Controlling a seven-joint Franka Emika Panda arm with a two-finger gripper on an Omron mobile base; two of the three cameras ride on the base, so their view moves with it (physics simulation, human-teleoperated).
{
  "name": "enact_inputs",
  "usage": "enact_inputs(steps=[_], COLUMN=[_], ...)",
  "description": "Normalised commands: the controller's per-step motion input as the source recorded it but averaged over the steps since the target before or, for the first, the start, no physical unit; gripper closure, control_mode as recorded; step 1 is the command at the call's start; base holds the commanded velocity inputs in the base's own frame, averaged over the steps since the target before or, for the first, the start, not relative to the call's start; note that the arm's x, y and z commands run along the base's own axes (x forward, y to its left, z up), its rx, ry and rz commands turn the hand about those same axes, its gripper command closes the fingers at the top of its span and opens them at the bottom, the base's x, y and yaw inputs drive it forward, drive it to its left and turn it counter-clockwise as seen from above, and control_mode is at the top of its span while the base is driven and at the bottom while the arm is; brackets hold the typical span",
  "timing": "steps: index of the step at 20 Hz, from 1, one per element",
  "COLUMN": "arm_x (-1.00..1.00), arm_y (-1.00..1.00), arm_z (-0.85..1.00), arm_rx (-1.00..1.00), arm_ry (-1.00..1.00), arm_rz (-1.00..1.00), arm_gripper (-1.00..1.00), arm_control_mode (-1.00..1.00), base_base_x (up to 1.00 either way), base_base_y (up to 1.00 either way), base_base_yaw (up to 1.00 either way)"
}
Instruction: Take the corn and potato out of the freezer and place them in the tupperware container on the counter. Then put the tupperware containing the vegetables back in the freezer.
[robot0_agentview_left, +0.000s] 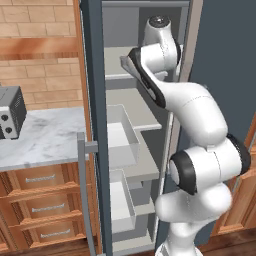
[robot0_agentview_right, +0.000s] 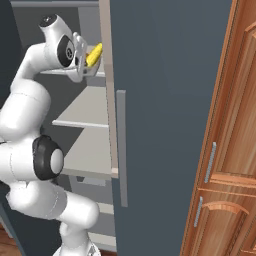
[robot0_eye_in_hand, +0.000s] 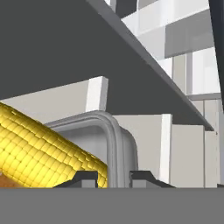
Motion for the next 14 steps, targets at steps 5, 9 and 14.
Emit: enact_inputs(steps=[5,9,14], arm_x=[0.86,0.84,0.66], arm_y=[0.16,0.18,0.24], arm_z=[-0.05,-0.15,-0.26], arm_rx=[0.0,0.0,0.0], arm_ry=[0.06,0.03,0.0], arm_rz=[0.0,0.0,0.0], arm_gripper=[1.0,1.0,1.0], arm_control_mode=[-1.0,-1.0,-1.0], base_base_x=[0.0,0.0,0.0], base_base_y=[0.0,0.0,0.0], base_base_yaw=[0.0,0.0,0.0])
